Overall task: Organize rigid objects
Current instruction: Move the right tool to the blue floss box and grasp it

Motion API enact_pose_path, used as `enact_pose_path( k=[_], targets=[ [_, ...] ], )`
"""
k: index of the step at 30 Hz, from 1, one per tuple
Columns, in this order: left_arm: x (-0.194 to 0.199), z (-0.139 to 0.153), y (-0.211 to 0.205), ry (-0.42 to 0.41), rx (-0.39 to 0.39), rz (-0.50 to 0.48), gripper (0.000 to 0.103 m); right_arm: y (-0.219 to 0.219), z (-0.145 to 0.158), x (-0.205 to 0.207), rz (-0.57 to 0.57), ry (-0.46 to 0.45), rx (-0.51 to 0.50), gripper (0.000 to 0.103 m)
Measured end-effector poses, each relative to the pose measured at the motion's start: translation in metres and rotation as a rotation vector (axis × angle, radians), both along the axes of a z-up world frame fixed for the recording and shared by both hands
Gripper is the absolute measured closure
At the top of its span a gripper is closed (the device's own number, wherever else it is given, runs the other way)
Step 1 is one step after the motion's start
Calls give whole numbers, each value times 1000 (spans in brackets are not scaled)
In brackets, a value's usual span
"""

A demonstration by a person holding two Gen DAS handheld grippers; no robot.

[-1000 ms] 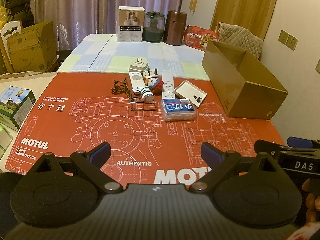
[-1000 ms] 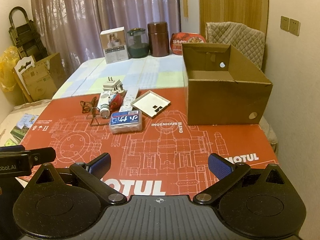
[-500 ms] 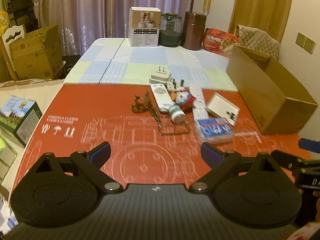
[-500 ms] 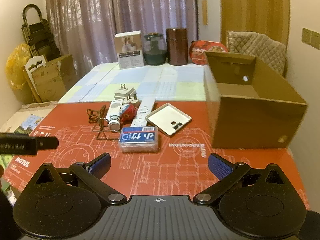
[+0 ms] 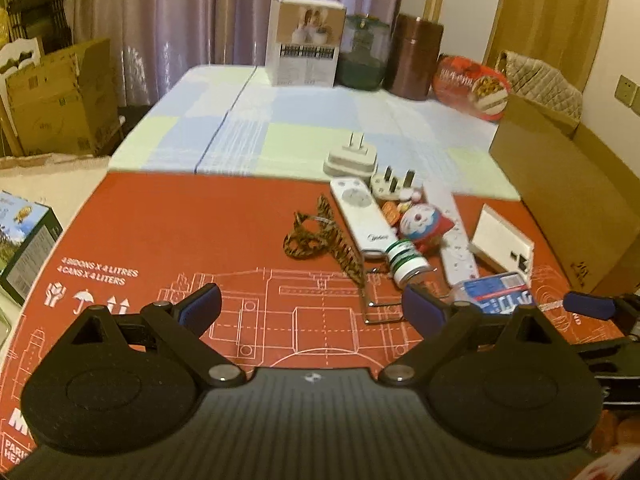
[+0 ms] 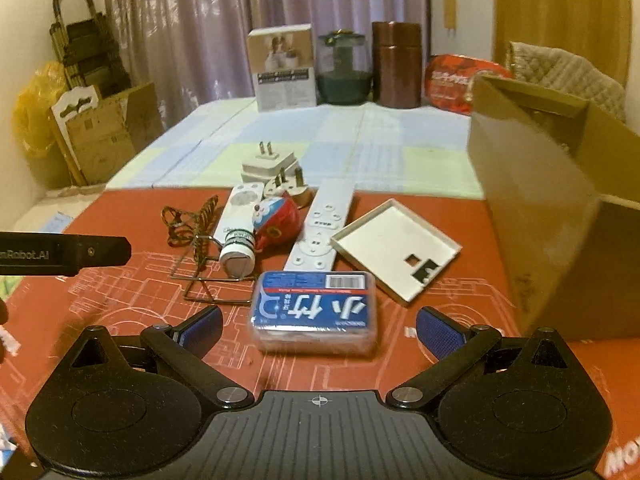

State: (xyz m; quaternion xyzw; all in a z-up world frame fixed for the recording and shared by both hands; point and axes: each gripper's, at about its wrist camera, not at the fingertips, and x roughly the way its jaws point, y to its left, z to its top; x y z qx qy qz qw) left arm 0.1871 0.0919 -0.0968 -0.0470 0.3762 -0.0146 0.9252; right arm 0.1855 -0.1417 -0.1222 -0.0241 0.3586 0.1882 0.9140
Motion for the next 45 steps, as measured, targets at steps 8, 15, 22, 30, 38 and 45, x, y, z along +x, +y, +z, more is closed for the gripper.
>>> enact_pose_path(
  k=[8,15,22,30,38,45],
  targets=[
    [7,-6,-4,18,10,-45,8,9,-22,20,-29,33,11,3],
    [6,-11,-6,41,-1,-64,8,10,-27,30,-38,38,2,16],
    [9,-14,-10,43,-41,-87,8,10,-25,28,-57,15,-23,20],
    [17,-20,-30,15,-71,-124,8,-22,-9,17,-179,-32,-38,20],
    [29,-29,-56,-10,-64,-124,8,-45,-13,15,-232,-2,-58,20],
    [40,-39,-72,2,-19,-101,13,-47,-16,14,-224,13,-52,20]
  ],
)
